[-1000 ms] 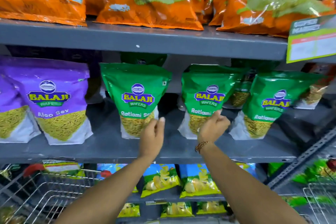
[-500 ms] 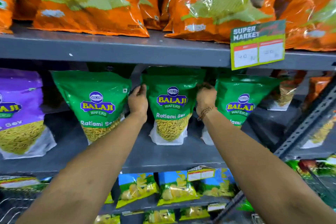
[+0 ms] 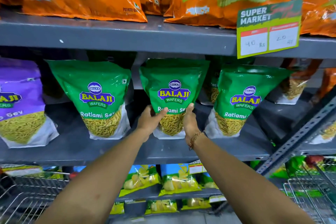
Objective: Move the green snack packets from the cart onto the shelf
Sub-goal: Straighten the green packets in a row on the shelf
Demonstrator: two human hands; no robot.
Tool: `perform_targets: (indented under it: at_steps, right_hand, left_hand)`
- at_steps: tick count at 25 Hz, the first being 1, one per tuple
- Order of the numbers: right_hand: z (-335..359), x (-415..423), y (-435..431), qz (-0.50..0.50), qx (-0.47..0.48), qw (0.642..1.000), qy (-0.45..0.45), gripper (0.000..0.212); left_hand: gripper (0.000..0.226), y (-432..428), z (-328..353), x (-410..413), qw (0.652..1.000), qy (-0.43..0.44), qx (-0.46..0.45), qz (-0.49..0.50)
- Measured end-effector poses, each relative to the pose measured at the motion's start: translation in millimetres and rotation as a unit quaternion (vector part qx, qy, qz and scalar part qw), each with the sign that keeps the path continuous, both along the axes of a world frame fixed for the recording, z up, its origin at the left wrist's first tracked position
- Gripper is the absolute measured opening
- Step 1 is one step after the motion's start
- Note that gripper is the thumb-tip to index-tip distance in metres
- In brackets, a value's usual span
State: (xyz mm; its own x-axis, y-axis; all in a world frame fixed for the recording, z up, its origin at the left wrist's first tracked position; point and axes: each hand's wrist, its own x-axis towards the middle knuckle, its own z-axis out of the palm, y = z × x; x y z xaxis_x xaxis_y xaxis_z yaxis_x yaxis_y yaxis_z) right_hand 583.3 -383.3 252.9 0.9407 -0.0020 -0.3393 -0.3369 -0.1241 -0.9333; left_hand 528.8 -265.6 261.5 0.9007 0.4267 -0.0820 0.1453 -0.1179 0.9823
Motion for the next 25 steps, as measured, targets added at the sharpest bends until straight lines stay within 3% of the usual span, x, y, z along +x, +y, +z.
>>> perform_targets:
  at_steps: [2, 4, 7, 9, 11, 13, 14, 15, 18, 20, 23, 24, 25]
  right_hand:
    - [8.1, -5.0, -3.0, 0.013, -0.007, 1.000, 0.009, 0.102]
    - [19.5, -19.6, -12.6, 0.031, -0.015, 0.999, -0.015, 0.079]
    - [33.0, -50.8, -43.3, 0.011, -0.096, 0.981, -0.166, 0.047]
    - [42.4, -63.7, -74.7, -0.068, -0.121, 0.951, -0.277, 0.041]
    - [55.9, -51.7, -104.4, -0.204, -0.043, 0.925, -0.318, 0.032]
    - [78.6, -21.6, -140.3, -0.341, 0.013, 0.886, -0.314, 0.035]
    - [93.1, -5.5, -157.8, -0.359, 0.037, 0.880, -0.307, 0.043]
    - [104.5, 10.4, -173.9, -0.335, 0.060, 0.894, -0.292, 0.045]
    - [129.9, 46.7, -206.3, -0.173, 0.114, 0.958, -0.199, 0.024]
    - [137.6, 59.4, -215.9, -0.149, 0.147, 0.960, -0.185, 0.032]
    - [114.2, 63.3, -213.9, -0.172, 0.254, 0.932, -0.195, 0.016]
    - [91.4, 64.9, -210.6, -0.163, 0.248, 0.940, -0.169, 0.029]
    - [66.9, 65.8, -208.7, -0.154, 0.247, 0.948, -0.127, 0.056]
  left_hand:
    - [0.056, -4.0, -0.2, -1.6, 1.000, -0.009, 0.003, 0.026]
    - [0.049, -14.4, 1.3, -10.3, 0.994, -0.040, 0.023, 0.097]
    - [0.048, -49.6, 1.0, -35.9, 0.956, -0.102, 0.186, 0.202]
    - [0.046, -85.0, 1.9, -44.9, 0.957, -0.133, 0.222, 0.128]
    - [0.043, -117.7, 12.5, -35.3, 0.974, -0.145, 0.171, 0.027]
    - [0.030, -149.6, 37.0, -12.4, 0.984, -0.162, 0.067, -0.026]
    - [0.035, -160.7, 51.4, 1.5, 0.987, -0.159, 0.016, -0.033]
    - [0.043, -167.6, 65.4, 14.8, 0.988, -0.150, -0.025, -0.022]
    - [0.044, -172.2, 98.0, 47.7, 0.985, -0.141, -0.090, 0.049]
    - [0.038, -174.6, 108.3, 57.7, 0.978, -0.160, -0.107, 0.083]
    - [0.037, -181.9, 102.3, 56.6, 0.980, -0.160, -0.089, 0.074]
    - [0.038, -185.8, 90.6, 53.4, 0.985, -0.150, -0.068, 0.052]
    - [0.043, -189.4, 75.5, 47.8, 0.990, -0.132, -0.051, 0.026]
